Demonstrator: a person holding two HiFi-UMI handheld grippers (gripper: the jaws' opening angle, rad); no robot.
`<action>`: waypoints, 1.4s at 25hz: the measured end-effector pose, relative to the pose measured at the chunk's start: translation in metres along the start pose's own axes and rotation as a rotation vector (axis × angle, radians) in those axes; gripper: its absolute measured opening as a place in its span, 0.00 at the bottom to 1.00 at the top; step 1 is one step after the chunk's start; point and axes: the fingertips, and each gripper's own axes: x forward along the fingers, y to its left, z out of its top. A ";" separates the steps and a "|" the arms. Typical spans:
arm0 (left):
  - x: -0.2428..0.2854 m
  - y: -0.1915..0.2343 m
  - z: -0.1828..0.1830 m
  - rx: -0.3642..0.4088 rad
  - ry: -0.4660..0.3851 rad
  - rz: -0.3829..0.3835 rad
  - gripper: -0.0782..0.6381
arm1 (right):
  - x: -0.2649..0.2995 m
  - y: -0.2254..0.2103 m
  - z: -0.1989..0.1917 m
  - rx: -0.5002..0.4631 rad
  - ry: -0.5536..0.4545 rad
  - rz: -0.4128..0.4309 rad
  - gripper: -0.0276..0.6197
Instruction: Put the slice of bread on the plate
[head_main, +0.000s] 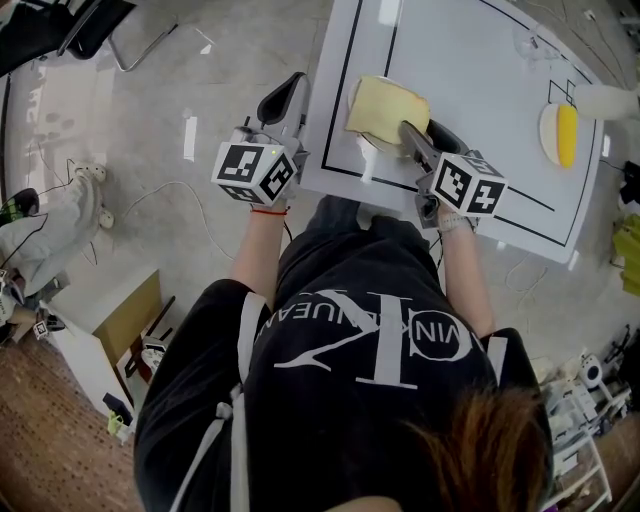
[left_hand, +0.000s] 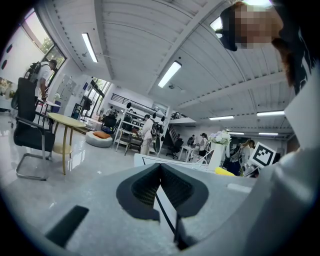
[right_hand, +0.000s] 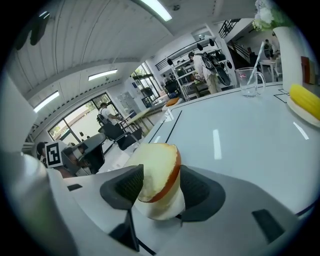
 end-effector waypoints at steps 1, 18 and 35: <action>0.000 0.000 0.000 0.000 0.000 -0.002 0.12 | -0.001 -0.001 0.000 -0.002 -0.003 -0.004 0.40; -0.014 -0.008 0.018 0.028 -0.047 -0.011 0.12 | -0.024 0.003 0.022 -0.046 -0.137 0.000 0.33; -0.029 -0.018 0.046 0.074 -0.118 0.041 0.12 | -0.067 0.000 0.071 -0.197 -0.344 0.012 0.05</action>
